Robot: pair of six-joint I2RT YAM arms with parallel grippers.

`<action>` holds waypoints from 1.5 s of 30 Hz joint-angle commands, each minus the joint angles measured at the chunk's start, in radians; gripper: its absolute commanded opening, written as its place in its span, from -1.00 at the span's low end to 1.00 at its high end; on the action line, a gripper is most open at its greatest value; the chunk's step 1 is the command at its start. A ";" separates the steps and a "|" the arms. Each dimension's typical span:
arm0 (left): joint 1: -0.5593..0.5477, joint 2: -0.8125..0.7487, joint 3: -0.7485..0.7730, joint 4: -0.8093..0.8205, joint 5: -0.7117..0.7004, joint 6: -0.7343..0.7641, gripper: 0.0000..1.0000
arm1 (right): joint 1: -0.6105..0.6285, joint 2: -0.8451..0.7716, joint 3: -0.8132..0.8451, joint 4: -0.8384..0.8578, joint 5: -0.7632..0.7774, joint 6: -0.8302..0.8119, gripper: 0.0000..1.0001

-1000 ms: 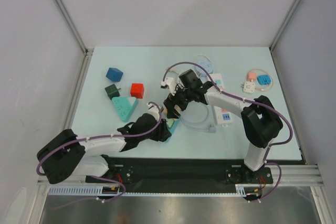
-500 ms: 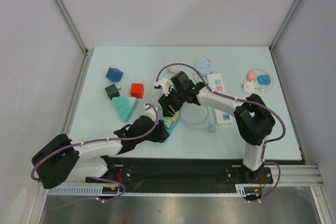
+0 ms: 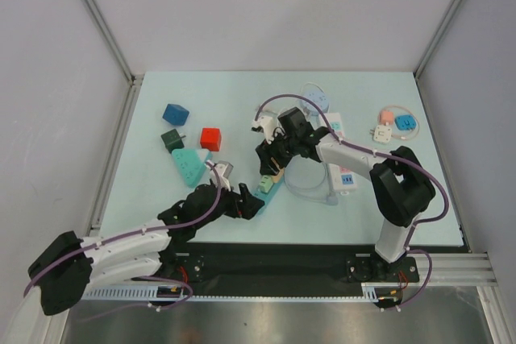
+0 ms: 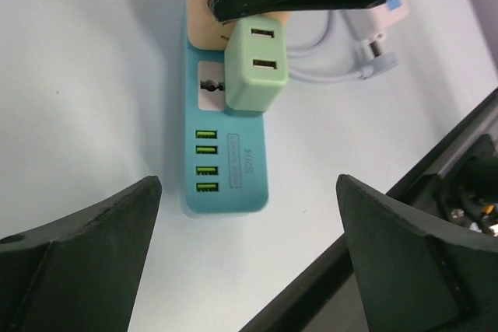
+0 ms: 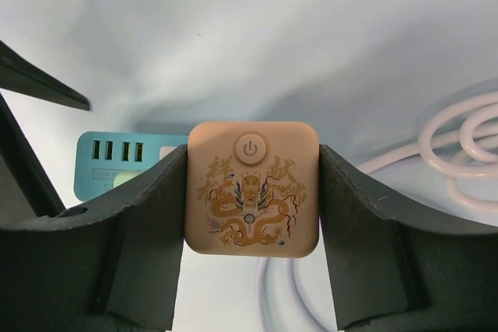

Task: Pull the plug off the socket

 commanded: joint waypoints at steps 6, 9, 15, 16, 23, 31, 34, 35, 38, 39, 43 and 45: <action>-0.006 -0.086 0.002 0.044 0.002 0.075 0.99 | -0.040 -0.064 -0.072 0.078 -0.008 0.024 -1.00; -0.006 0.009 0.081 0.015 -0.001 0.150 1.00 | -0.037 -0.056 -0.067 0.080 0.000 0.037 -1.00; -0.006 0.248 0.269 -0.024 -0.013 0.245 0.90 | -0.037 -0.073 -0.078 0.088 0.020 0.057 -1.00; -0.006 0.299 0.311 -0.030 -0.021 0.252 0.83 | -0.037 -0.079 -0.081 0.091 0.026 0.058 -1.00; -0.006 0.430 0.422 -0.079 -0.078 0.278 0.55 | -0.048 -0.085 -0.081 0.091 0.003 0.070 -1.00; -0.006 0.476 0.439 -0.082 -0.087 0.322 0.11 | -0.057 -0.087 -0.078 0.089 -0.012 0.080 -1.00; -0.006 0.505 0.450 -0.076 -0.069 0.341 0.01 | -0.061 -0.087 -0.078 0.089 -0.016 0.083 -0.94; -0.006 0.514 0.454 -0.079 -0.065 0.345 -0.03 | -0.063 -0.087 -0.076 0.089 -0.017 0.081 -0.88; -0.006 0.551 0.474 -0.077 -0.030 0.359 -0.51 | -0.069 -0.093 -0.075 0.086 -0.023 0.078 -0.58; -0.006 0.556 0.477 -0.076 -0.021 0.361 -0.75 | -0.072 -0.094 -0.073 0.086 -0.026 0.077 -0.38; -0.006 0.563 0.468 -0.068 -0.010 0.351 -1.00 | -0.103 -0.126 -0.066 0.068 -0.031 0.063 0.21; -0.005 0.546 0.444 -0.057 -0.006 0.344 -1.00 | -0.136 -0.162 -0.058 0.055 -0.028 0.052 0.52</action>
